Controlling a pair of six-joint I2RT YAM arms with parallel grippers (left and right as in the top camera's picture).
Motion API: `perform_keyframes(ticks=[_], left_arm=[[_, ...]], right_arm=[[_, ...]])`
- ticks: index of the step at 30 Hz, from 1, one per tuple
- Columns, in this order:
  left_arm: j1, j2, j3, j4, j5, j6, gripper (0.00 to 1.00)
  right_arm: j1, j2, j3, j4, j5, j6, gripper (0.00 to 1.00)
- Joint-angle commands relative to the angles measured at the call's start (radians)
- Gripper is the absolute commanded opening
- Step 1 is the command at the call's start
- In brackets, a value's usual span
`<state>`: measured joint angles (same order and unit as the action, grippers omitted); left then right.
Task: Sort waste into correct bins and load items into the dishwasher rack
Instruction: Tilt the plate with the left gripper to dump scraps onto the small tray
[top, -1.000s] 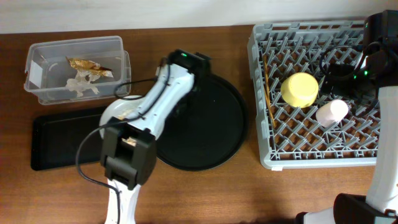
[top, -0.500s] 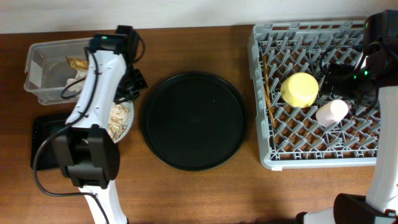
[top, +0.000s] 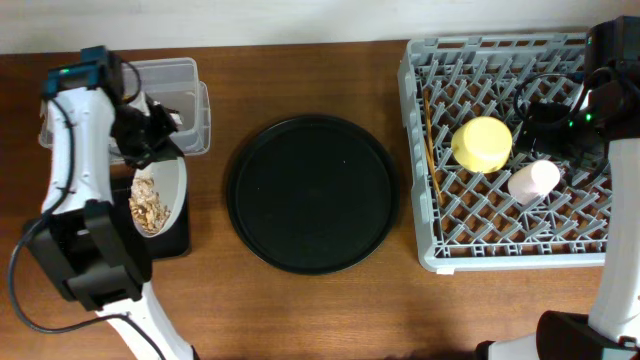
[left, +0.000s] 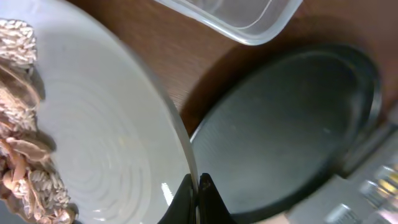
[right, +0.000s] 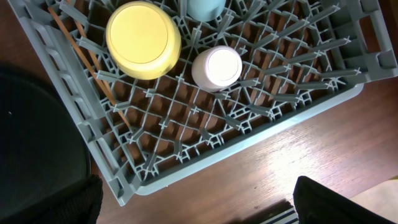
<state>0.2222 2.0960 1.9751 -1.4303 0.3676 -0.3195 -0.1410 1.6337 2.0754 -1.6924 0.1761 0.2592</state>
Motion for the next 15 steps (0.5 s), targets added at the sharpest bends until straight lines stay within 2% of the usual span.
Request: perform_keyframes(ticks=[1,7,12,15], left_arm=[[0.076,-0.026,0.017,-0.026,0.199,0.091,0.01],[0.177,-0.026,0.017,-0.1,0.335,0.175,0.01],[0.28,-0.026,0.017,-0.139,0.5,0.309,0.01],[0.327,-0.026,0.013,-0.166,0.548,0.323,0.01]], right_arm=[[-0.004,-0.004,-0.002,-0.006,0.016,0.008,0.98],[-0.004,-0.004,-0.002,-0.006,0.016,0.008,0.98],[-0.004,-0.004,-0.002,-0.006,0.016,0.008,0.98],[-0.004,-0.004,-0.002,-0.006,0.016,0.008,0.98]])
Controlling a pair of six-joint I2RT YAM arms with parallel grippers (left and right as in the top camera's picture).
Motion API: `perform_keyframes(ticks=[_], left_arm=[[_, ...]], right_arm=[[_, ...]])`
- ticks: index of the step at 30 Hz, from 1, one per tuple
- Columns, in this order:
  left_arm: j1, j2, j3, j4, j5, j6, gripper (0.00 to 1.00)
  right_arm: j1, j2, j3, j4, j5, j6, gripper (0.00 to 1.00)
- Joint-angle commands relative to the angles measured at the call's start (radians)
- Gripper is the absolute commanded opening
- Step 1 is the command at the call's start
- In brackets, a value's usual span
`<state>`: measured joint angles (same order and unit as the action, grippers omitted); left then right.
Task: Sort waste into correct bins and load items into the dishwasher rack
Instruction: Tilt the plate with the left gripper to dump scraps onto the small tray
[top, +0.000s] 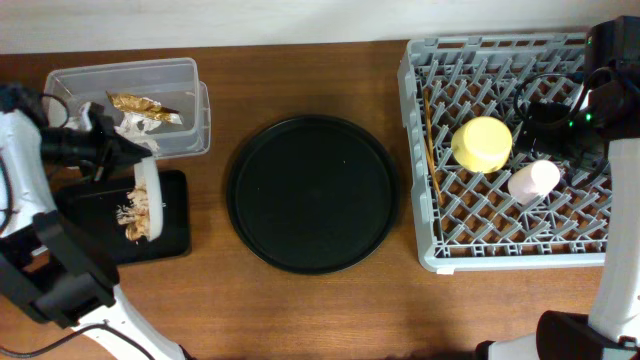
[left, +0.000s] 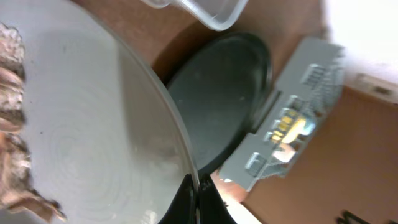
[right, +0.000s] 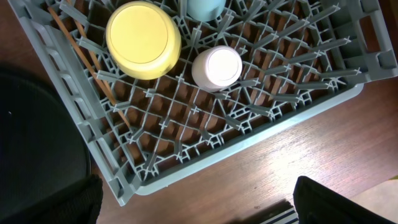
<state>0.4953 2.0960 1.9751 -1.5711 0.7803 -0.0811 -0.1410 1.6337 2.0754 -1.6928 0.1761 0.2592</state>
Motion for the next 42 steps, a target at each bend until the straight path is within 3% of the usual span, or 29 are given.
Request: perform_keyframes(ticks=[1,6,16,19,22,25,28,32,37,42], left_arm=[[0.071,-0.026,0.011,-0.036,0.181,0.127,0.01],[0.145,-0.026,0.001,-0.061,0.287,0.23,0.01],[0.228,-0.025,-0.073,-0.117,0.349,0.229,0.01],[0.234,-0.024,-0.124,-0.053,0.386,0.216,0.01],[0.234,-0.024,-0.147,-0.085,0.451,0.307,0.01],[0.238,-0.031,-0.15,-0.108,0.483,0.317,0.01],[0.238,-0.05,-0.168,-0.118,0.438,0.253,0.01],[0.22,-0.134,-0.177,-0.118,0.36,0.254,0.01],[0.103,-0.288,-0.182,-0.118,0.301,0.25,0.01],[-0.167,-0.38,-0.182,-0.105,0.195,0.183,0.01]], right_arm=[[-0.004,-0.004,-0.002,-0.006,0.016,0.008,0.98],[-0.004,-0.004,-0.002,-0.005,0.016,0.008,0.98],[-0.004,-0.004,-0.002,-0.006,0.016,0.008,0.98],[-0.004,-0.004,-0.002,-0.006,0.016,0.008,0.98],[-0.004,-0.004,-0.002,-0.005,0.016,0.008,0.98],[-0.004,-0.004,-0.002,-0.006,0.016,0.008,0.98],[-0.004,-0.004,-0.002,-0.005,0.016,0.008,0.98],[-0.004,-0.004,-0.002,-0.006,0.016,0.008,0.98],[-0.004,-0.004,-0.002,-0.005,0.016,0.008,0.98],[-0.004,-0.004,-0.002,-0.006,0.016,0.008,0.98]])
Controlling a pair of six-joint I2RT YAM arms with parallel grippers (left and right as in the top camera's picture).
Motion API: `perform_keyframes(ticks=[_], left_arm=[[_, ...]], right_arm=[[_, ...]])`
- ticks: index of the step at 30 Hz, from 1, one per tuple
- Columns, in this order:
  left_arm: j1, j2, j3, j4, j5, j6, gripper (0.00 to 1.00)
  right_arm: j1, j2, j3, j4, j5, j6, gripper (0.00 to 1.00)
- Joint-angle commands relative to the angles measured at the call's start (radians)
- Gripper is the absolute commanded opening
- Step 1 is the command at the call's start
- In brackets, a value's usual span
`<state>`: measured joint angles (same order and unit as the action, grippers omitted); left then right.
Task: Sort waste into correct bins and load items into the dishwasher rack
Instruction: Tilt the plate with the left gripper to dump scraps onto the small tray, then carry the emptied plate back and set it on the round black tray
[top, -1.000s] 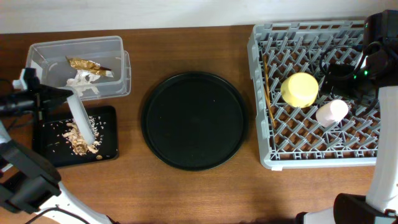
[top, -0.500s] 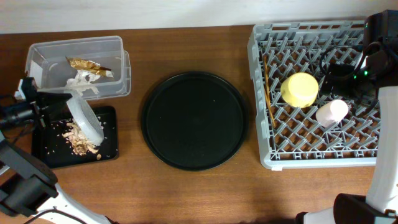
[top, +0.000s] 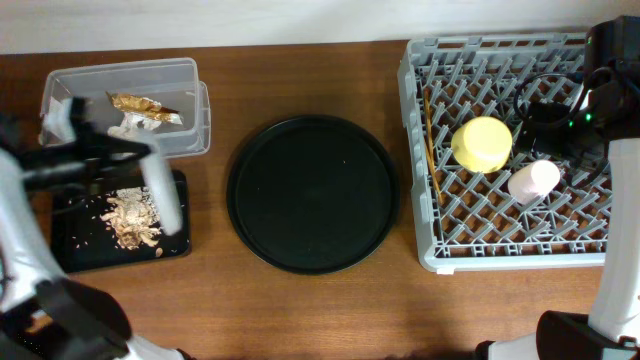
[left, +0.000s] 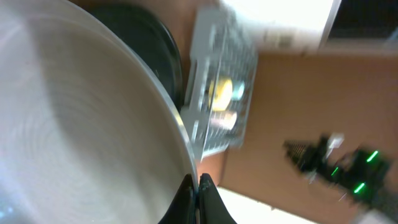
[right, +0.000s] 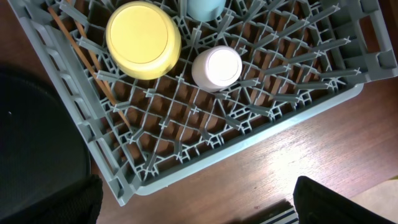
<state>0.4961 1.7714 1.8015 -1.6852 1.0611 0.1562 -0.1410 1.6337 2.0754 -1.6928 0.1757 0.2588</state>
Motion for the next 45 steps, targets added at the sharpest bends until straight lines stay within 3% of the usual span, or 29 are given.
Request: perform_keyframes(ticks=[1,3,6,9,12,16,21,28,29,34,40,45], left_arm=[[-0.229,-0.055,-0.009,0.022,-0.111,-0.061,0.01],[-0.372,-0.054,-0.018,0.087,-0.173,-0.101,0.01],[-0.581,-0.052,-0.047,0.249,-0.338,-0.279,0.01],[-0.794,-0.04,-0.068,0.433,-0.684,-0.527,0.01],[-0.962,-0.018,-0.068,0.52,-0.994,-0.636,0.01],[-1.123,0.052,-0.068,0.624,-1.225,-0.698,0.01],[-1.192,0.19,-0.068,0.728,-1.23,-0.703,0.01],[-1.212,0.287,-0.068,0.743,-1.141,-0.74,0.01],[-1.212,0.287,-0.068,0.742,-1.128,-0.739,0.03],[-1.213,0.287,-0.068,0.737,-1.074,-0.735,0.5],[-1.206,0.264,-0.025,0.686,-1.048,-0.735,0.55],[-1.137,0.129,0.048,0.551,-1.192,-0.736,0.56]], right_arm=[[-0.004,-0.004,-0.002,-0.006,0.017,0.008,0.98],[-0.004,-0.004,-0.002,-0.006,0.017,0.008,0.98],[-0.004,-0.004,-0.002,-0.005,0.017,0.008,0.98],[-0.004,-0.004,-0.002,-0.006,0.017,0.009,0.98],[-0.004,-0.004,-0.002,-0.005,0.017,0.008,0.98],[-0.004,-0.004,-0.002,-0.005,0.017,0.008,0.98],[-0.004,-0.004,-0.002,-0.006,0.017,0.008,0.98],[-0.004,-0.004,-0.002,-0.005,0.017,0.008,0.98],[-0.004,-0.004,-0.002,-0.005,0.017,0.008,0.98],[-0.004,-0.004,-0.002,-0.006,0.017,0.008,0.98],[-0.004,-0.004,-0.002,-0.005,0.017,0.008,0.98],[-0.004,-0.004,-0.002,-0.006,0.017,0.008,0.98]])
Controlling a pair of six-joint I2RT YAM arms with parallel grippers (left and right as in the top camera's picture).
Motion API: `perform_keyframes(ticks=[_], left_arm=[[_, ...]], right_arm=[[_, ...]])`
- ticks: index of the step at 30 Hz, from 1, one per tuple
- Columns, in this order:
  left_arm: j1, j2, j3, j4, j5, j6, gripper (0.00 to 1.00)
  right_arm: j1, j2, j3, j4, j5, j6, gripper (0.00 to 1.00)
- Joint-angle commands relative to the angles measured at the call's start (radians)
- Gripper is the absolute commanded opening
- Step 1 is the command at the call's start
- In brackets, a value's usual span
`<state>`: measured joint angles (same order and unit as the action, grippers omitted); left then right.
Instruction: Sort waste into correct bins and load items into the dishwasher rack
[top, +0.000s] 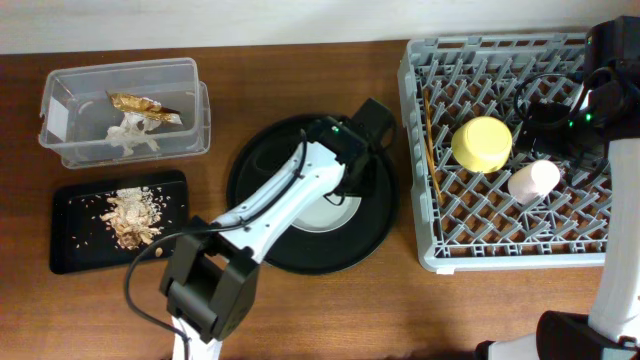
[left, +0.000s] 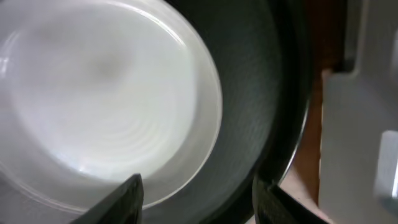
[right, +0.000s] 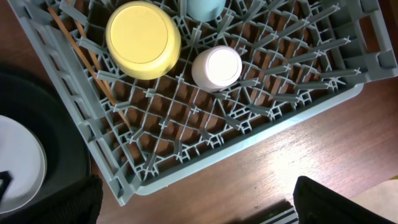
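Observation:
An empty white plate (top: 328, 212) lies flat on the round black tray (top: 262, 240) at the table's middle. My left gripper (left: 198, 194) hovers just above the plate's (left: 106, 99) right edge, open, with nothing between its fingers. The grey dishwasher rack (top: 500, 250) on the right holds a yellow cup (top: 482, 143), a pink cup (top: 533, 180), a pale blue cup (right: 205, 7) and brown chopsticks (top: 430, 140). Above the rack's near right side, my right gripper (right: 196, 186) stands open and empty.
A clear plastic bin (top: 125, 95) with wrappers stands at the back left. In front of it a black rectangular tray (top: 75, 250) holds food scraps (top: 130, 215). My left arm (top: 290, 195) stretches across the round tray.
My left gripper was shut on the tilted plate over the scrap tray at the left. Now the plate lies on the round tray and the gripper is open above it. The right arm is still.
My left gripper held the plate with scraps over the black rectangular tray. It then held it tipped on edge, with some scraps in the tray. Later the scraps lay in the tray, the plate bare. Now the plate rests on the round tray, let go.

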<state>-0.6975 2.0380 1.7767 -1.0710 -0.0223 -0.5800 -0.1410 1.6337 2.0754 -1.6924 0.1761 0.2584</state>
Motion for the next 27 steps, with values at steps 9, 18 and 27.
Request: perform_keyframes(ticks=[9,18,27], left_arm=[[0.44,-0.413,0.085,-0.265,-0.158,-0.011,0.99],[0.713,-0.417,0.085,-0.364,-0.158,-0.011,0.99],[0.733,-0.417,0.085,-0.389,-0.158,-0.011,0.99]], right_arm=[[-0.004,-0.004,-0.002,-0.006,0.016,0.009,0.99],[-0.004,-0.004,-0.002,-0.006,0.016,0.009,0.98],[-0.004,-0.004,-0.002,0.039,-0.003,0.019,0.98]])
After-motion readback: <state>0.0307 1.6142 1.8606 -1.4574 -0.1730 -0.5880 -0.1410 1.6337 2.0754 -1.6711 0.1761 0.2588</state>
